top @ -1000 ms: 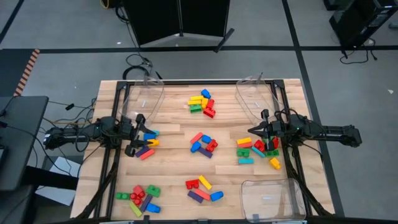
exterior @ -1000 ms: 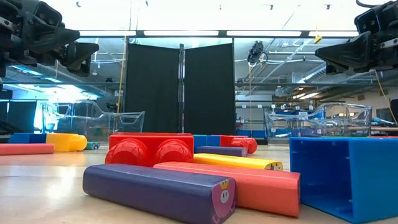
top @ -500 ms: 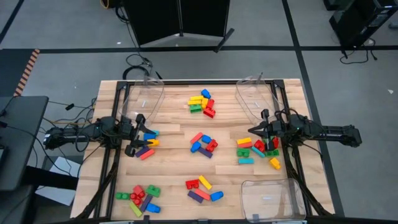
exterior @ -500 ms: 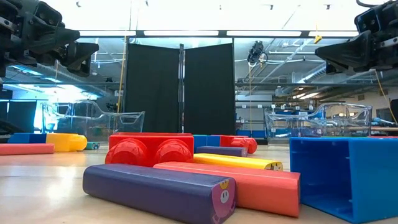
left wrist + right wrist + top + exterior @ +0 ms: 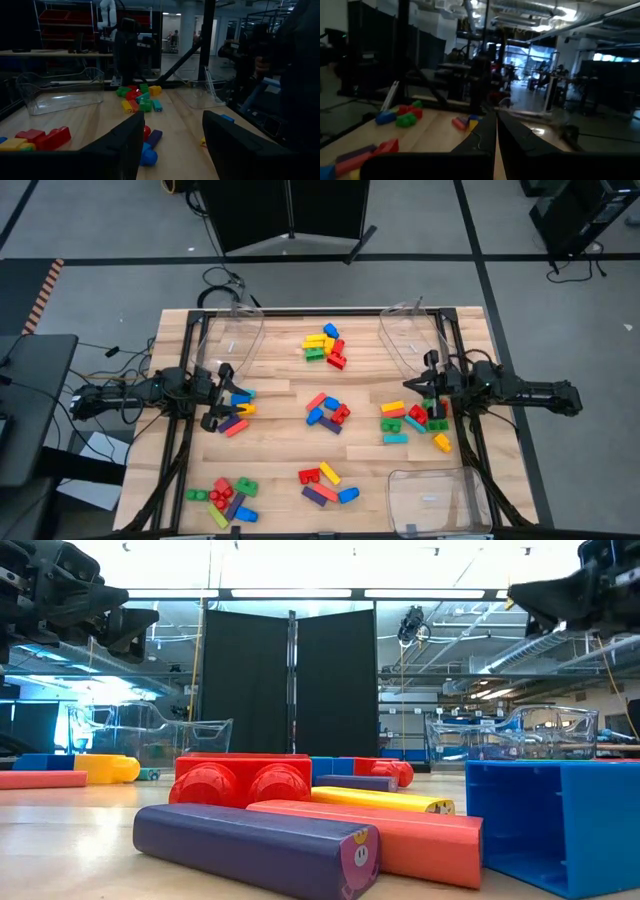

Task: Sort blocks by size
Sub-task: Put the green 2 stud game piece into the top right transparent bin

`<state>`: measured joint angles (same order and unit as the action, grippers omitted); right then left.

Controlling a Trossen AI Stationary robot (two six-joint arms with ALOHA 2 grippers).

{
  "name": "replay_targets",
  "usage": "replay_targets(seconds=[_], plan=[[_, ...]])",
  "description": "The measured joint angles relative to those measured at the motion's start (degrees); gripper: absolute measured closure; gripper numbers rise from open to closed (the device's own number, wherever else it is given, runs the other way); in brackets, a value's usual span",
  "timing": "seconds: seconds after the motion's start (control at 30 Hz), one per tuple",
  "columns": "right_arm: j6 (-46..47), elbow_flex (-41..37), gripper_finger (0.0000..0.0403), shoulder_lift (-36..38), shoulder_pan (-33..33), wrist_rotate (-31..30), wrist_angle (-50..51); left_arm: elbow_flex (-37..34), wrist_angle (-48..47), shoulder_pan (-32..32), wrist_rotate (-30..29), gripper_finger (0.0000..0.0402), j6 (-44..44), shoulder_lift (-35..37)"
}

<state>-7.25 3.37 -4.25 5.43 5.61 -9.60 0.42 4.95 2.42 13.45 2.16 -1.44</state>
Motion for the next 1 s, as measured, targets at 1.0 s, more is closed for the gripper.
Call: replay_targets(seconds=[1.0], plan=[[8.74,55.58,0.0375,-50.8,-0.2,-10.47,53.67,0.01,0.0,0.0,0.0,0.0193,0.02,0.01]])
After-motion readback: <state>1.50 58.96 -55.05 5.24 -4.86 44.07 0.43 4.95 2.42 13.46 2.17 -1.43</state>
